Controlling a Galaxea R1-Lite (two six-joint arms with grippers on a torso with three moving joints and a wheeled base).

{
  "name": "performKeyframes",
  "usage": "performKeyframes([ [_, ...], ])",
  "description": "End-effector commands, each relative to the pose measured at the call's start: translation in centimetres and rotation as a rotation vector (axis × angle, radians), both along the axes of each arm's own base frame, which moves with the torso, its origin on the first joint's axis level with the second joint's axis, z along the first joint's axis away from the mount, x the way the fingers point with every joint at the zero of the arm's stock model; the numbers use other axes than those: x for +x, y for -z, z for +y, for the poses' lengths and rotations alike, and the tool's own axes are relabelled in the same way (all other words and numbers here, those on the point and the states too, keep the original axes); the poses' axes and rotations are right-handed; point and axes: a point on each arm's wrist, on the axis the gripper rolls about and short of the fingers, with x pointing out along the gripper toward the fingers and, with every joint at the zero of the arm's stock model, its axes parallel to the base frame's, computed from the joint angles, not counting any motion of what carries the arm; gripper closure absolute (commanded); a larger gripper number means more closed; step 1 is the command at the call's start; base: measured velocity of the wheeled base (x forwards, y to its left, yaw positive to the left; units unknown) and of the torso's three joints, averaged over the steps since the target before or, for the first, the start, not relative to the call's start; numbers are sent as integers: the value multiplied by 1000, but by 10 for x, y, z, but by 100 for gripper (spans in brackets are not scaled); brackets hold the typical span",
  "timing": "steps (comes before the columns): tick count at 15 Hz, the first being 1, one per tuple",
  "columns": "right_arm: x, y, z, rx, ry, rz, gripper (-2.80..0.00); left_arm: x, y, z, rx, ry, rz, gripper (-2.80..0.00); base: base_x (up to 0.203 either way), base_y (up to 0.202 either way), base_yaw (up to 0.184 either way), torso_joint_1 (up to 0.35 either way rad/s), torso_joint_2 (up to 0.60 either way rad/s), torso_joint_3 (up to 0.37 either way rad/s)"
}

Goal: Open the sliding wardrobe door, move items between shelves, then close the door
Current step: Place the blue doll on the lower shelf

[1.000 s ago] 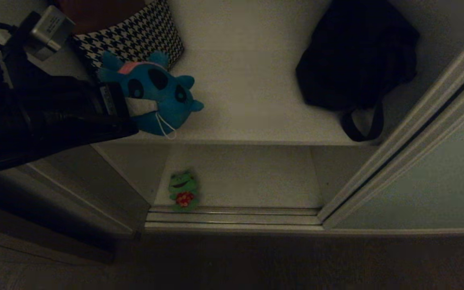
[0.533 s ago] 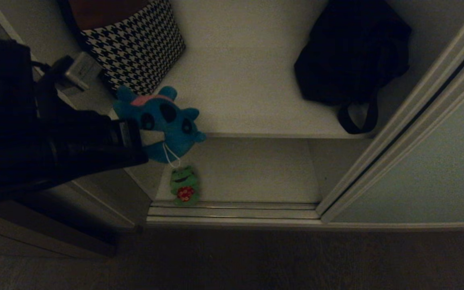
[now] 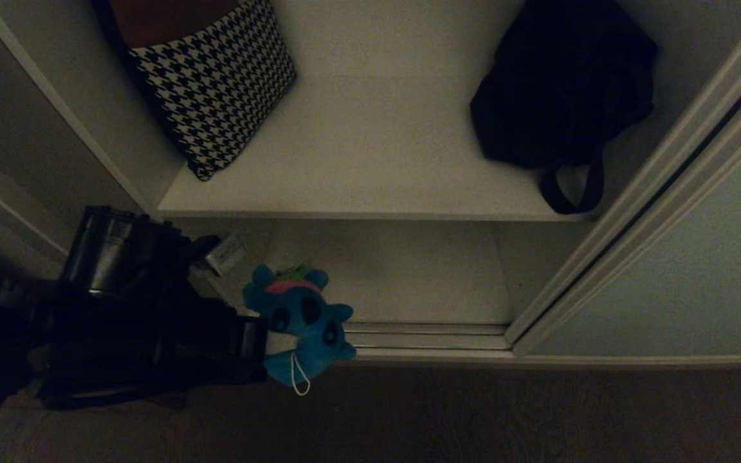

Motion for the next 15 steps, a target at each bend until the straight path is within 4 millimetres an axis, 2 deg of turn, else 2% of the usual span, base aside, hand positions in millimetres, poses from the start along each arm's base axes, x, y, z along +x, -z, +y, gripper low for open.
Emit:
performKeyframes([
  [1,0,0,0,1,0,0,0,15,22,-8,37,5,82,0,0,0,0,0,0,0],
  [4,0,0,0,-1,-1,0,0,45,49,-23,83,1,162,0,0,0,0,0,0,0],
  [7,0,0,0,1,0,0,0,78,66,-39,97,-1,191,0,0,0,0,0,0,0],
  [15,0,0,0,-1,-2,0,0,122,111,-60,128,-2,246,0,0,0,0,0,0,0],
])
